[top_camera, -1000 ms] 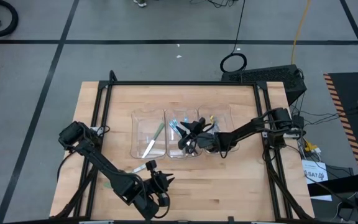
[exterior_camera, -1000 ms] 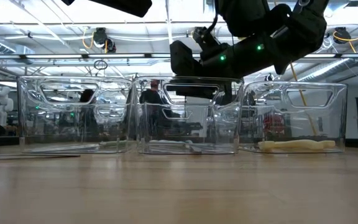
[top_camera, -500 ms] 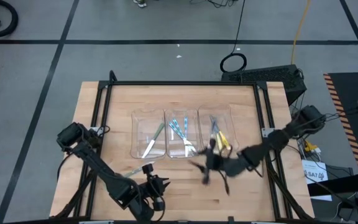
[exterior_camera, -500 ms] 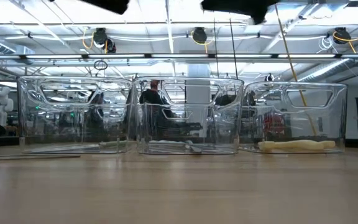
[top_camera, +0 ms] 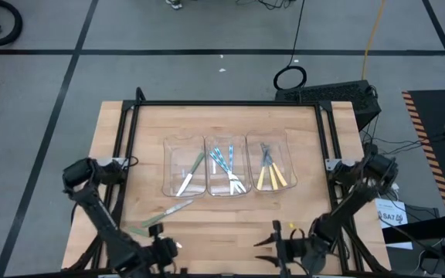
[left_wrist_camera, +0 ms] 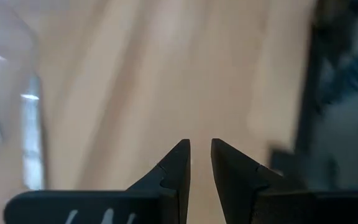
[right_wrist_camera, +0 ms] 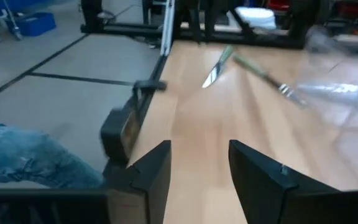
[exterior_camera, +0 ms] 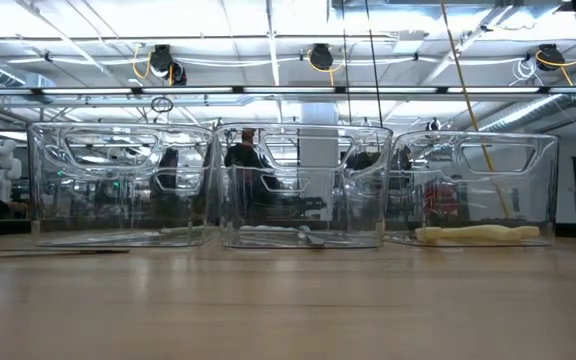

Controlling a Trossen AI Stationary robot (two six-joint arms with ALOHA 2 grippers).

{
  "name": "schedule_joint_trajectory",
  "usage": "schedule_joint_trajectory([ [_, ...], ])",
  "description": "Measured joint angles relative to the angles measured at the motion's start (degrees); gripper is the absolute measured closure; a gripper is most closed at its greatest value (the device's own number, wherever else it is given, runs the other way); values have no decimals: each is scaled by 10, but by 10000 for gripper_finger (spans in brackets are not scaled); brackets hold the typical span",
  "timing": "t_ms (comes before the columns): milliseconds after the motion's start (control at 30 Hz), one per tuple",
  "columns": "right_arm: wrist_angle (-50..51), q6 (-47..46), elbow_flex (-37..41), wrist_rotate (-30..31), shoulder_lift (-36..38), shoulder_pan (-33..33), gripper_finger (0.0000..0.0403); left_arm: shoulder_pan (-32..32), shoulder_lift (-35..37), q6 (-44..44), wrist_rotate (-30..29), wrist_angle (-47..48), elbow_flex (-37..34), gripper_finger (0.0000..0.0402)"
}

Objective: Sort silverware by color (type)
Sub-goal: Put the bottom green knife into the left transparent bin

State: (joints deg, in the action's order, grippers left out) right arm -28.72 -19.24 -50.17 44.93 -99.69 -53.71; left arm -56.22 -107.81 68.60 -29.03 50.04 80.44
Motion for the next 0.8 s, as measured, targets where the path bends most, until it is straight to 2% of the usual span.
schedule_joint_trajectory([
  [133,-84,-16,0,3,-68,-16,248,-34,0,19,41,0,0,327],
  [267,-180,17,0,15,-117,-15,248,-50,0,39,51,7,0,327],
  [367,-230,19,0,15,-139,-14,248,-55,0,59,64,45,0,327],
  [533,-233,10,0,15,-145,-15,248,-57,0,58,86,101,0,315],
  [800,-237,82,0,16,-145,-3,248,-66,-6,14,95,127,-5,244],
])
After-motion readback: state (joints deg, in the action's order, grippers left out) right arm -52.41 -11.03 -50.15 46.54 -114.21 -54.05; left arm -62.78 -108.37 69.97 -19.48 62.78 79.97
